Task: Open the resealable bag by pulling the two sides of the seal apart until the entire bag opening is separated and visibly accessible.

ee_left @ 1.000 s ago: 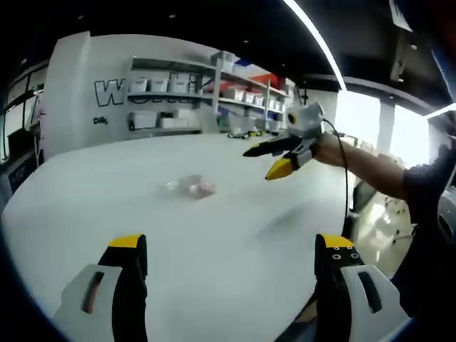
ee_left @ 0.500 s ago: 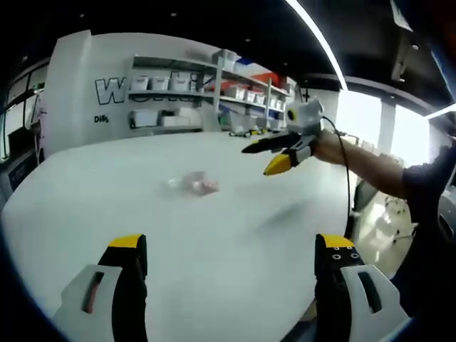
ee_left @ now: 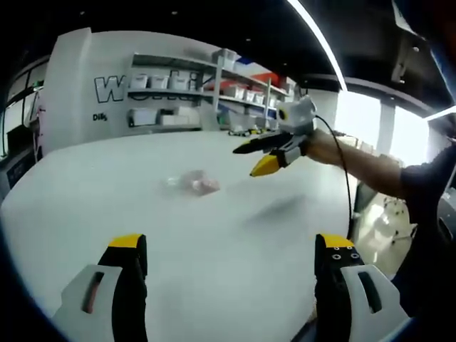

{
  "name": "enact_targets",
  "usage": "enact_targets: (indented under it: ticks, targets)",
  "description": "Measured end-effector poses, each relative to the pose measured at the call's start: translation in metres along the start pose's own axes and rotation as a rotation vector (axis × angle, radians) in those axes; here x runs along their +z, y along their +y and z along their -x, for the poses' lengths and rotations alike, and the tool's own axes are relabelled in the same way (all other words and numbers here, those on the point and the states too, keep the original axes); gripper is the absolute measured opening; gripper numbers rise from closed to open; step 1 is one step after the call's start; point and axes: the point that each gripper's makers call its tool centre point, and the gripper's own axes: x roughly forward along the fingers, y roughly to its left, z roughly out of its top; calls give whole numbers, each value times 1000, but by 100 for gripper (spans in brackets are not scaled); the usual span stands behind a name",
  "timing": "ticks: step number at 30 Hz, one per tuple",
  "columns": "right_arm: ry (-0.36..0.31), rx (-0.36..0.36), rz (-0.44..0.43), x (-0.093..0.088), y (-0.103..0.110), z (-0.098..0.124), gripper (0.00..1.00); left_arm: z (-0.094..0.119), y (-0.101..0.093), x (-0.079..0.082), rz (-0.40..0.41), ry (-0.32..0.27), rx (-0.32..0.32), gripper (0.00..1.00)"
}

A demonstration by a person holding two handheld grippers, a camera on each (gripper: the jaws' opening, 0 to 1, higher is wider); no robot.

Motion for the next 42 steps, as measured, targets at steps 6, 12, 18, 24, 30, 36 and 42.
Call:
enact_targets:
  ticks: [6, 12, 18, 24, 30, 36, 42]
  targets:
    - [14, 2, 6, -1, -8, -17, 84, -4, 2, -1, 2, 2, -1, 97]
    - [24, 10, 10, -1, -10, -31, 83, -6, 5, 0, 3, 3, 1, 97]
    - [24, 18, 12, -1, -7, -37, 83, -8, 8, -1, 4, 7, 1, 97]
    - [26, 21, 12, -2, -4, -37, 83, -10, 7, -1, 5, 8, -4, 97]
    - [28, 26, 16, -1, 0, -40, 82, -11, 5, -1, 4, 9, -8, 97]
    - [31, 31, 22, 1, -1, -45, 82, -10, 6, 0, 5, 8, -8, 97]
    - [36, 32, 23, 0, -4, -49, 81, -10, 6, -1, 5, 10, -8, 97]
